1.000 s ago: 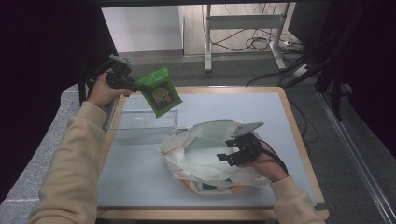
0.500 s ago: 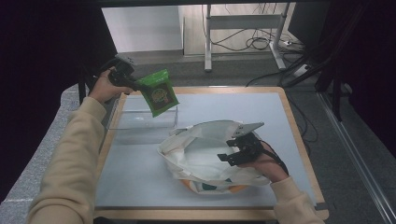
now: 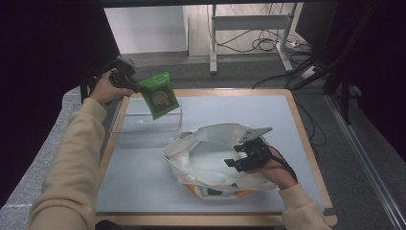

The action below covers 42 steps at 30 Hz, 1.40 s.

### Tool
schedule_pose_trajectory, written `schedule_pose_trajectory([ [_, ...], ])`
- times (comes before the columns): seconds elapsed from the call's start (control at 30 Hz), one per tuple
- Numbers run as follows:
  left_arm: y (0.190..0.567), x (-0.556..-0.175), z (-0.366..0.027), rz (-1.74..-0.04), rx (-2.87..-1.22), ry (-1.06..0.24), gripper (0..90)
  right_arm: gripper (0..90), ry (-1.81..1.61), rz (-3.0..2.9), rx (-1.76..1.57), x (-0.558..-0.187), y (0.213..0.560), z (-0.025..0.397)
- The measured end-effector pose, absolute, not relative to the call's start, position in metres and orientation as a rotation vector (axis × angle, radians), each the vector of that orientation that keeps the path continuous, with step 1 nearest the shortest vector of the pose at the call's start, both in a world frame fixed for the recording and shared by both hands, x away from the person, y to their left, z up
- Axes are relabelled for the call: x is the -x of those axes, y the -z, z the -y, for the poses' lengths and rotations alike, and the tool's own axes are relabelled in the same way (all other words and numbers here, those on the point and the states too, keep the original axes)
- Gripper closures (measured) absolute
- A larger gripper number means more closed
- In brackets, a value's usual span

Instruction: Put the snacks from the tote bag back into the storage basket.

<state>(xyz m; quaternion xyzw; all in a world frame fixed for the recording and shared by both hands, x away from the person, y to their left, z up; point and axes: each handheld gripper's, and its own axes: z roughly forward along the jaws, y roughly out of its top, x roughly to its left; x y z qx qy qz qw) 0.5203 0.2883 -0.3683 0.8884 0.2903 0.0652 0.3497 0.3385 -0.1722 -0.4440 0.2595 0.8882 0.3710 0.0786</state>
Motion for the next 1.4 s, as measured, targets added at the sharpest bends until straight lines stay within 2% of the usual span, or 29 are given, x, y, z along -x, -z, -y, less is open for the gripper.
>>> schedule_pose_trajectory([
  [0.43, 0.375, -0.523, -0.287, -0.749, -2.349, -0.175, 75.0, 32.9, -1.103, -2.662, -0.779, -0.339, 0.446, 0.172],
  [1.07, 0.416, -0.538, -0.267, -0.763, -2.428, -0.116, 74.5, 32.8, -1.089, -2.671, -0.780, -0.340, 0.448, 0.171],
  [1.3, 0.422, -0.541, -0.263, -0.799, -2.383, -0.133, 73.2, 32.7, -1.084, -2.674, -0.780, -0.340, 0.449, 0.171],
  [1.4, 0.425, -0.542, -0.261, -0.828, -2.372, -0.163, 69.7, 32.7, -1.082, -2.676, -0.778, -0.340, 0.450, 0.170],
])
